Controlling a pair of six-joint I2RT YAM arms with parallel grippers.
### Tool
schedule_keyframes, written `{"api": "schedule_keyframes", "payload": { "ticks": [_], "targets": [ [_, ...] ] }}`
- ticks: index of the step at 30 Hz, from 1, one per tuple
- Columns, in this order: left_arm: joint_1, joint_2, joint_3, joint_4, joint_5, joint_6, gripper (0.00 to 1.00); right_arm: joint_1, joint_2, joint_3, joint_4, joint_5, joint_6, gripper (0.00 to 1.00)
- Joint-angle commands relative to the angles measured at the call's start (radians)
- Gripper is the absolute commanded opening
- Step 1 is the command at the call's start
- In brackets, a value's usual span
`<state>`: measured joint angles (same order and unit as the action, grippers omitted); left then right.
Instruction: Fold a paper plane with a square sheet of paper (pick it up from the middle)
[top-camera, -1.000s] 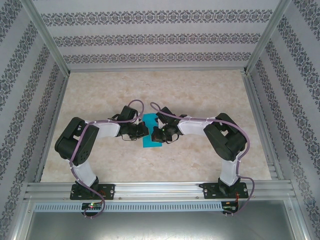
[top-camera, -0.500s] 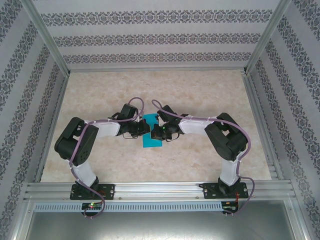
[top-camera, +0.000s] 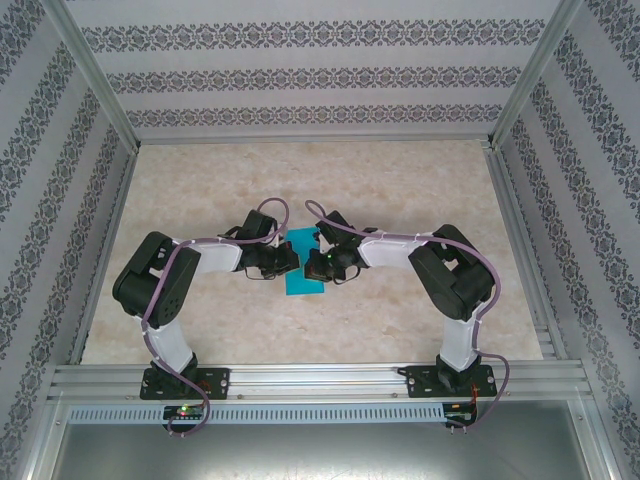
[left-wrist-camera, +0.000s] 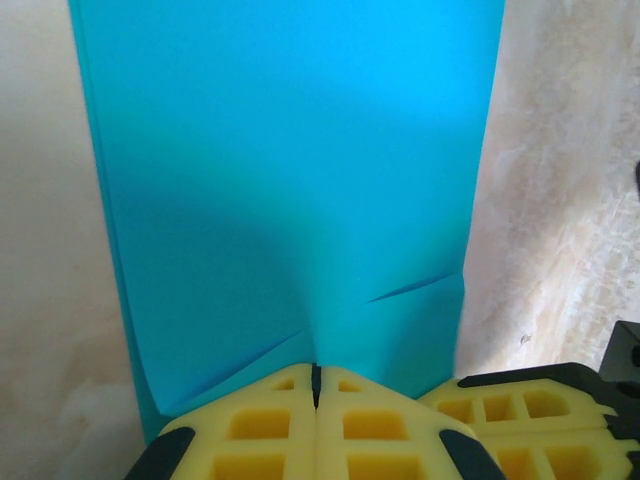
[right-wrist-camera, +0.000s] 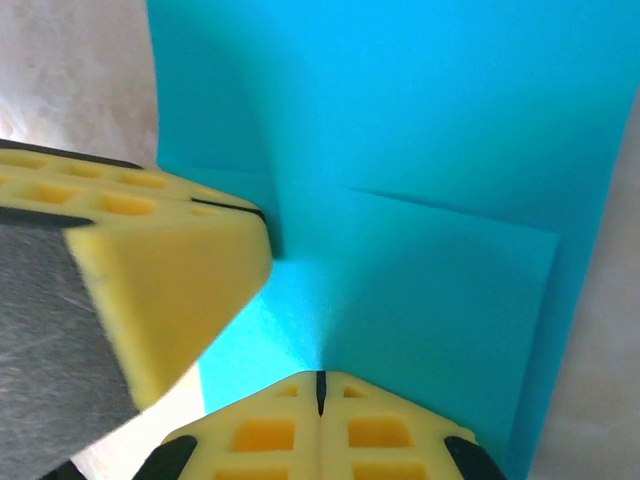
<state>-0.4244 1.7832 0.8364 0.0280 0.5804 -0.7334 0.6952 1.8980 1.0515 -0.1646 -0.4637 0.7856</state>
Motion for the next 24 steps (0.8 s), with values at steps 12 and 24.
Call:
{"api": "schedule_keyframes", "payload": {
  "ticks": [12,24],
  "targets": [
    [0.006,0.047,-0.025,-0.128,-0.112,0.020,0.00,-0.039,-0.113,-0.238,-0.070,0.001,-0.053,0.00],
    [0.008,-0.026,0.037,-0.046,-0.018,0.001,0.07,-0.067,-0.332,-0.280,0.000,0.043,-0.032,0.05]
  ]
}}
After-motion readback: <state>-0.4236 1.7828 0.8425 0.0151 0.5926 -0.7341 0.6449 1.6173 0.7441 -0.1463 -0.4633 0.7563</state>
